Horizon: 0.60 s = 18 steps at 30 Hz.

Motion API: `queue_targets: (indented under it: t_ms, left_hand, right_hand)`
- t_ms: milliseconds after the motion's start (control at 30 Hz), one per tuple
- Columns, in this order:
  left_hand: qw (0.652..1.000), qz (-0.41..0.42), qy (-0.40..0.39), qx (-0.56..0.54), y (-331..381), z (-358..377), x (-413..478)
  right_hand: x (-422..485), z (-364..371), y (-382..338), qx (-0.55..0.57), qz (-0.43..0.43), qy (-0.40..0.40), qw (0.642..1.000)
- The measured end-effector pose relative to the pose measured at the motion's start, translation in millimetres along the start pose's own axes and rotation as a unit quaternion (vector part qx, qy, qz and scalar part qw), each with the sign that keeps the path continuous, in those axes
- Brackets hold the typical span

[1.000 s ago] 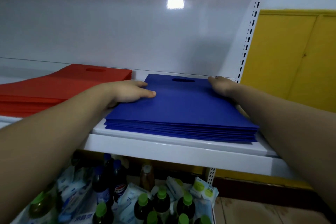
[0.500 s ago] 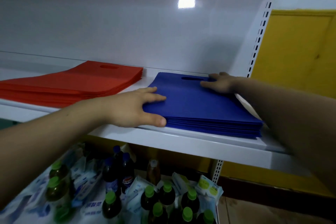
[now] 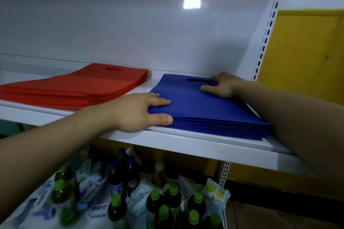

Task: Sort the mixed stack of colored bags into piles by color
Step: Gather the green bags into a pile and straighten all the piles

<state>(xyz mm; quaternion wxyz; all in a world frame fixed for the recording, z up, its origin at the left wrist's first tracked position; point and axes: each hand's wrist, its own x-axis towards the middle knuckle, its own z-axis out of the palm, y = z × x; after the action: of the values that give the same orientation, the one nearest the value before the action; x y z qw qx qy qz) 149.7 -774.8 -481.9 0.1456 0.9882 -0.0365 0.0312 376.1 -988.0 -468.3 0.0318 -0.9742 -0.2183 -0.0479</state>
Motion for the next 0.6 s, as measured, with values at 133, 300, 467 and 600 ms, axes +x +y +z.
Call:
queue_targets:
  t_ms: [133, 300, 467, 600]
  left_hand:
    - [0.999, 0.0, 0.045, -0.002, -1, 4, -2]
    - [0.999, 0.01, 0.036, 0.038, 1, 3, -5]
    - [0.999, 0.024, 0.009, 0.025, 1, 2, -6]
    - [1.0, 0.012, -0.013, 0.024, 5, 1, -7]
  right_hand:
    - [-2, 4, -1, 0.006, -0.013, -0.004, 1.0]
    - [-16, -14, -13, -0.109, -0.013, 0.039, 0.993]
    - [-41, -8, -25, 0.015, -0.107, -0.068, 0.992]
    - [-56, -7, -30, -0.021, -0.127, -0.021, 0.991]
